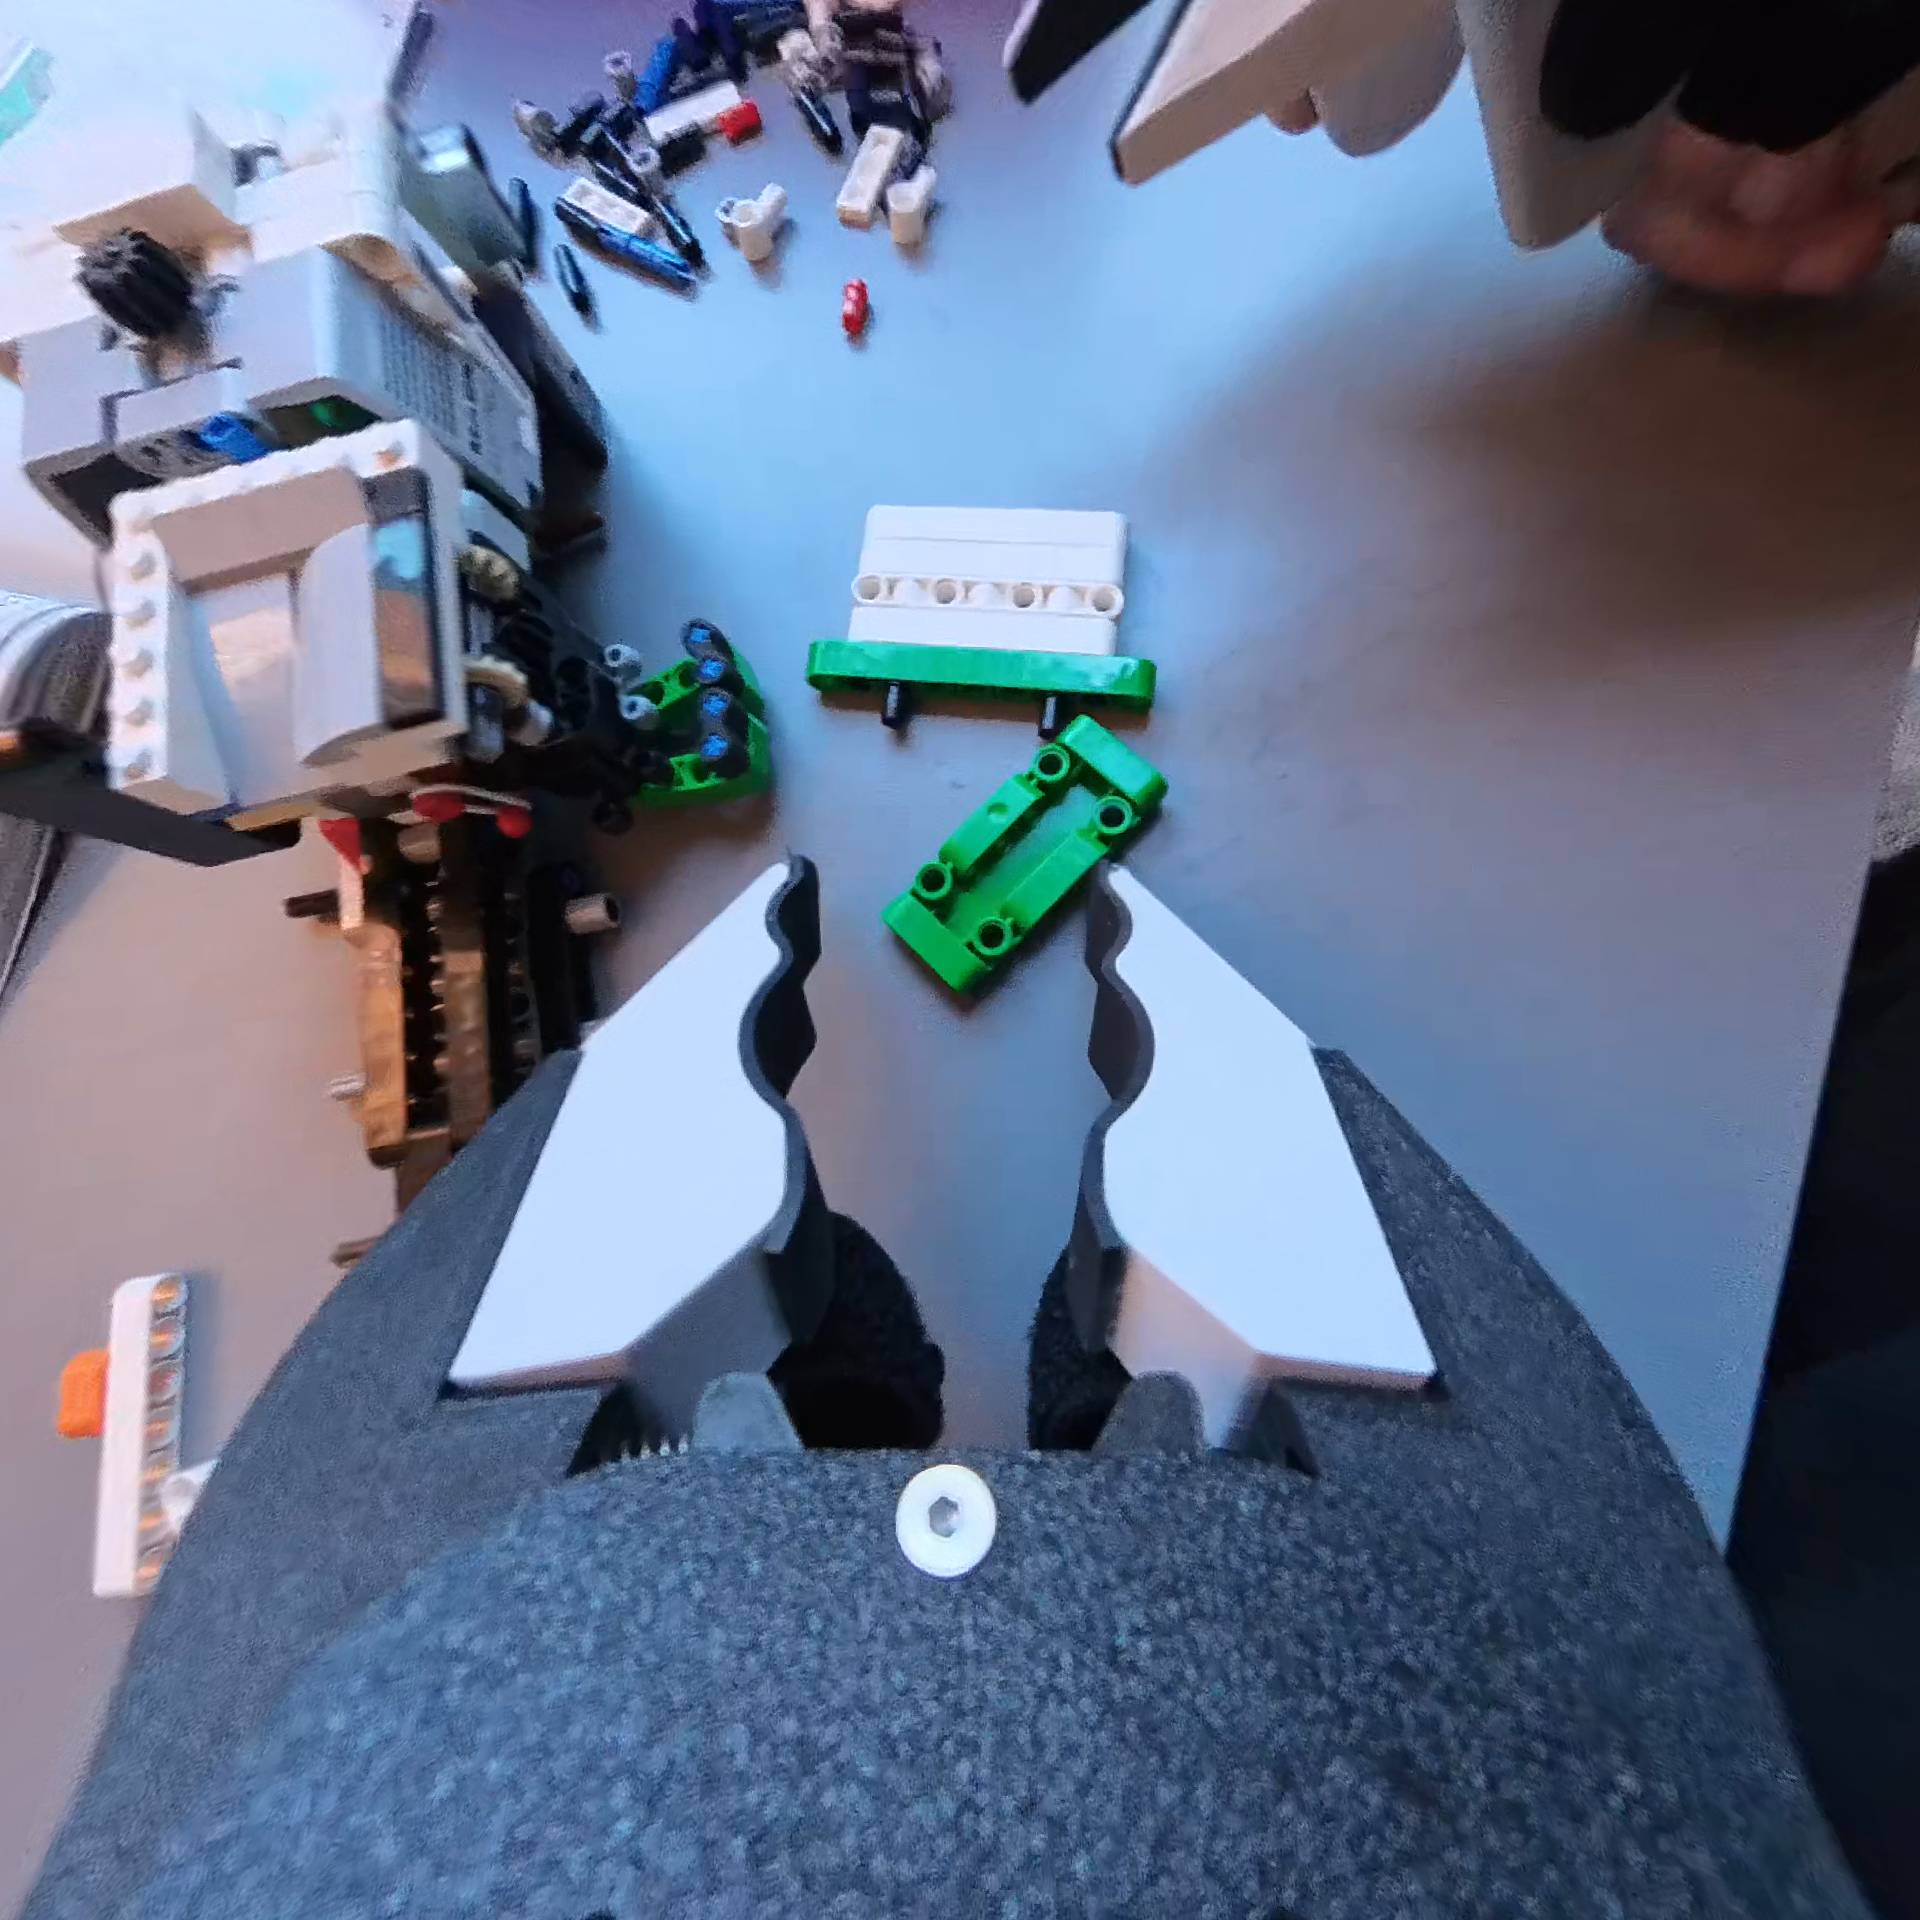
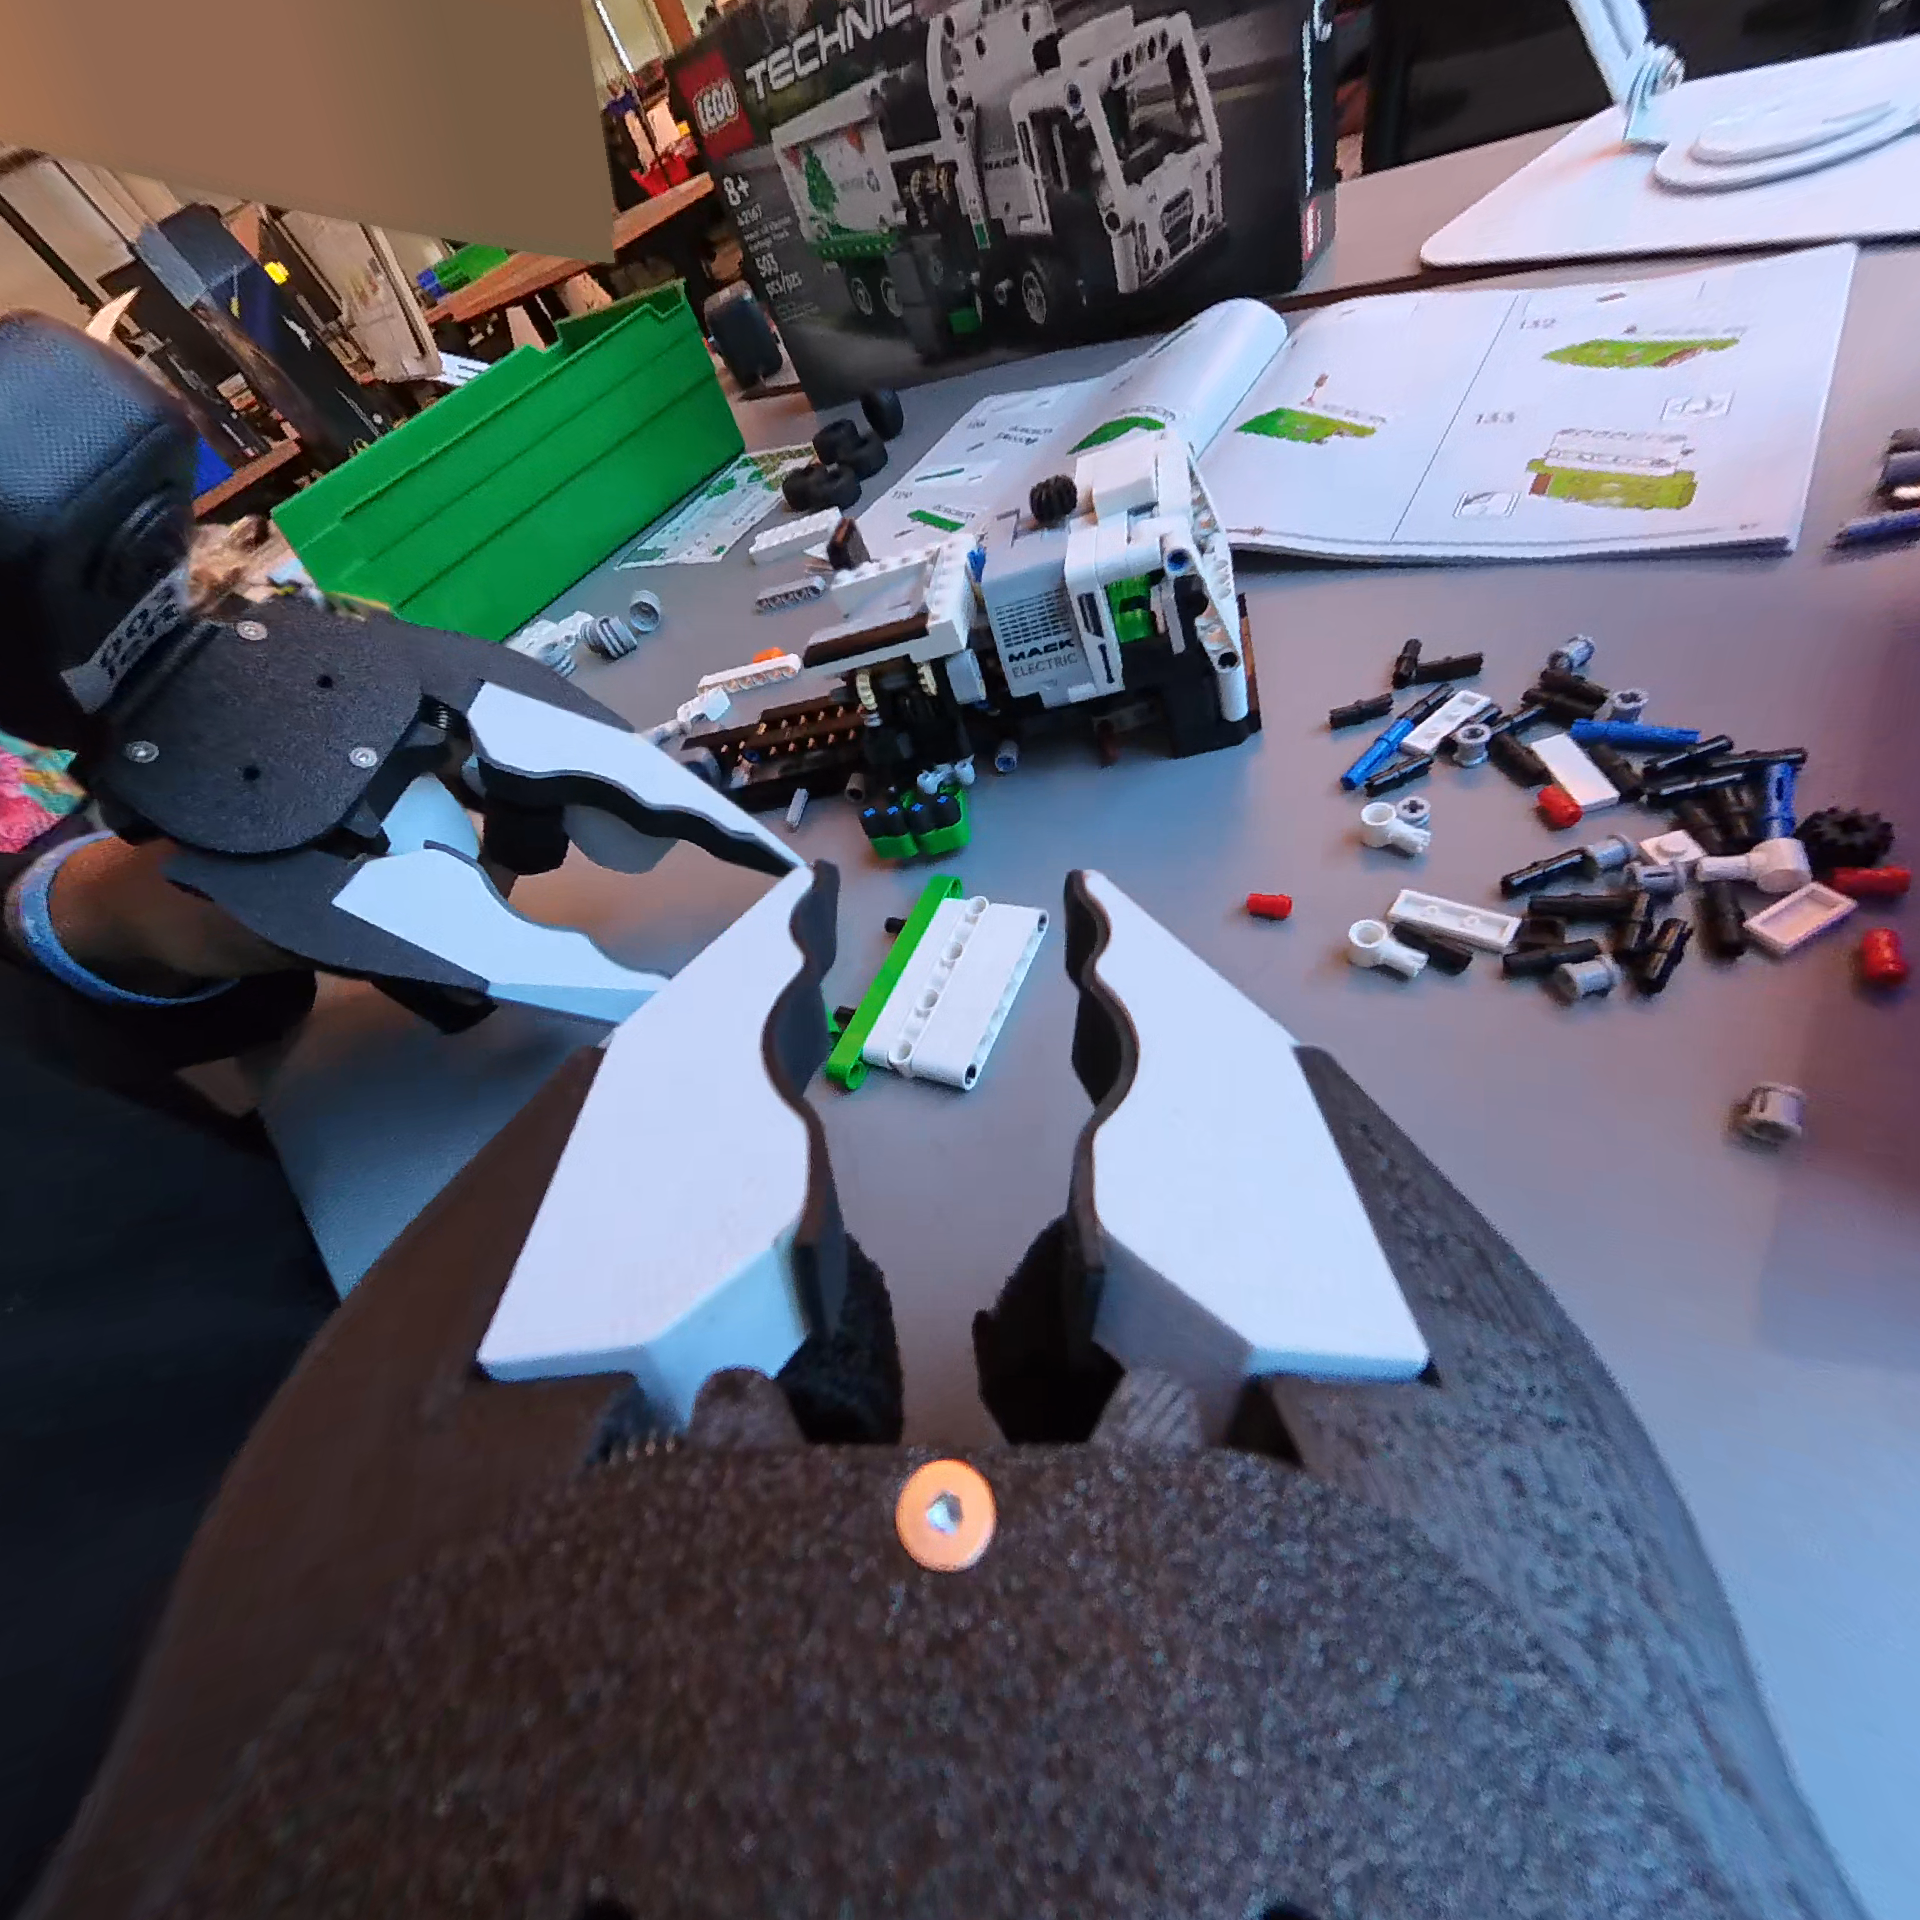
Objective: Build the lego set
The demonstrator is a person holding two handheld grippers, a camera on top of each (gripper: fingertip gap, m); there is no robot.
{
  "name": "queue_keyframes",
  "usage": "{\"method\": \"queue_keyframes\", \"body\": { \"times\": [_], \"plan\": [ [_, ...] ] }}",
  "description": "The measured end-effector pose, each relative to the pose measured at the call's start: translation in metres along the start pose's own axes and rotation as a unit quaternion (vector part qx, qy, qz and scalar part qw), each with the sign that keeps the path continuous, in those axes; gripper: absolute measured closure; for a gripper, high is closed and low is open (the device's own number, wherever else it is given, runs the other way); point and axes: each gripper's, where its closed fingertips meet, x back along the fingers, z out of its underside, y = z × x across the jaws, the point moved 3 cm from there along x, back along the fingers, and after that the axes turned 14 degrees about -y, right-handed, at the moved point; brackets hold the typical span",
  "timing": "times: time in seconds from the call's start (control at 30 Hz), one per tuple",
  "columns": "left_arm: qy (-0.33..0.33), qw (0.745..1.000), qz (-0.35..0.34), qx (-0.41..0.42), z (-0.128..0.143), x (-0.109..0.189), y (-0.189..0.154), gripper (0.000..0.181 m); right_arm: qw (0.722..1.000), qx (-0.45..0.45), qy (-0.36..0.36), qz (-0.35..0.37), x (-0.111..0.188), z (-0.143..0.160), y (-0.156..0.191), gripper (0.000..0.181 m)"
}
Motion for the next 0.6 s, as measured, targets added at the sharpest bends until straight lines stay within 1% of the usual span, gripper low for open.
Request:
{"method": "queue_keyframes", "body": {
  "times": [0.03,0.1,0.17,0.23,0.37,0.47,0.6],
  "plan": [
    [-0.015,1.000,0.004,0.009,-0.002,0.001,0.003,0.131,1.000,0.007,-0.006,0.003,-0.001,-0.003,0.000,0.138],
    [-0.062,0.997,0.015,0.040,-0.011,0.006,0.011,0.131,0.999,0.027,-0.021,0.013,-0.002,-0.010,-0.003,0.139],
    [-0.122,0.989,0.032,0.075,-0.021,0.014,0.020,0.131,0.998,0.044,-0.034,0.026,-0.004,-0.018,-0.008,0.142],
    [-0.182,0.976,0.048,0.107,-0.030,0.025,0.028,0.131,0.997,0.052,-0.046,0.034,-0.009,-0.024,-0.013,0.143],
    [-0.272,0.950,0.058,0.144,-0.037,0.048,0.043,0.131,0.995,0.060,-0.071,0.047,-0.021,-0.032,-0.024,0.145],
    [-0.317,0.938,0.038,0.133,-0.037,0.066,0.054,0.132,0.991,0.086,-0.084,0.061,-0.031,-0.038,-0.032,0.147],
    [-0.348,0.931,0.008,0.113,-0.033,0.080,0.065,0.140,0.984,0.123,-0.101,0.075,-0.042,-0.044,-0.039,0.148]
  ]
}}
